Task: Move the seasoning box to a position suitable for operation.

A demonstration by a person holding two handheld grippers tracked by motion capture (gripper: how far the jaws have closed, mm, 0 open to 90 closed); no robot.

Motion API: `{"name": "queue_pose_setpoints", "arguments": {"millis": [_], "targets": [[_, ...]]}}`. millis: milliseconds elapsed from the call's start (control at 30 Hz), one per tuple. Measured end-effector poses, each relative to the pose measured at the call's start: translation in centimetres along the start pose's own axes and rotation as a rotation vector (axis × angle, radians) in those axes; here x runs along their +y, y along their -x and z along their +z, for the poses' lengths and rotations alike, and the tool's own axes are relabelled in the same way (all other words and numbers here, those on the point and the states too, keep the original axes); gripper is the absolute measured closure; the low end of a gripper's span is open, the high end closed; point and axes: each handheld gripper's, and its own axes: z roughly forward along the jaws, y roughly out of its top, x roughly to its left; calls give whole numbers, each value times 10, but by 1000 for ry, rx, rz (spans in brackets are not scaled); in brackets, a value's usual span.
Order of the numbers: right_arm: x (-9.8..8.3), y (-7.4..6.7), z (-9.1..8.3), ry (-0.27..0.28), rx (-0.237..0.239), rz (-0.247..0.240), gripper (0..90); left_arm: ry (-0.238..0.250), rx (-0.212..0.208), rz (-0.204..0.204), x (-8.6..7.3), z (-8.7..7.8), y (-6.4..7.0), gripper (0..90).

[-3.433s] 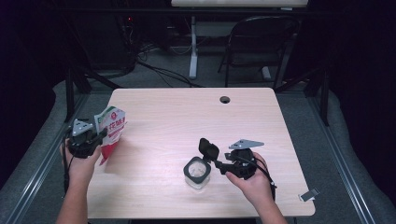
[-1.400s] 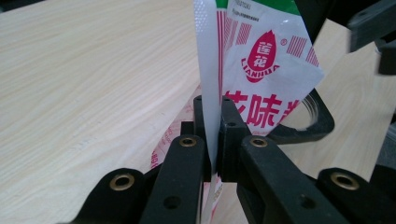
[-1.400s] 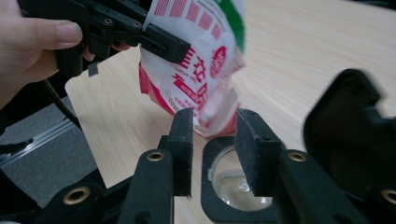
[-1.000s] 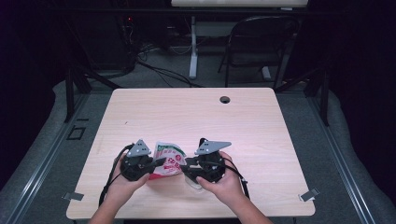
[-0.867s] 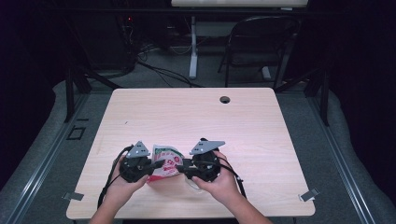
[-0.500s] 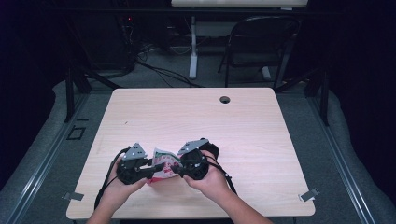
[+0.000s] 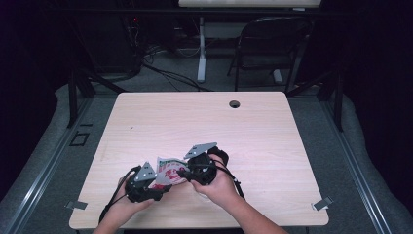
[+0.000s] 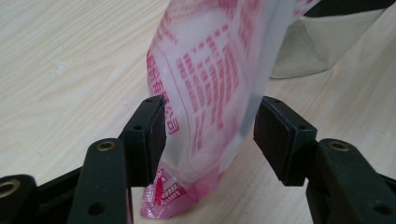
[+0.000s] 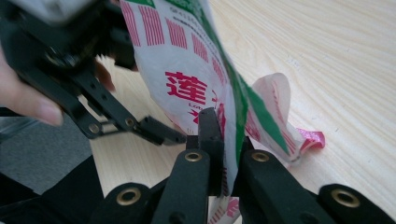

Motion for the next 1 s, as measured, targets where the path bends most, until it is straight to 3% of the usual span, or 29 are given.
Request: {"name": "queue_pose_setpoints", "arguments": {"millis": [100, 300, 400, 600, 867, 1000], "targets": [[0, -1, 0, 3, -3, -1, 900, 72, 3, -66, -17, 7, -2, 418], [-1, 1, -1, 3, 4, -1, 900, 100, -33, -152, -23, 13, -13, 404], [-2, 1, -1, 10, 8, 6, 900, 62, -29, -127, -23, 19, -13, 381], [-5, 0, -2, 7, 2, 7, 900, 20, -51, -164, -23, 30, -16, 330], [-9, -3, -3, 18, -2, 3, 900, 13, -65, -168, -21, 39, -17, 315], [-11, -3, -4, 17, -3, 4, 900, 12, -59, -141, -20, 42, -17, 298]]}}
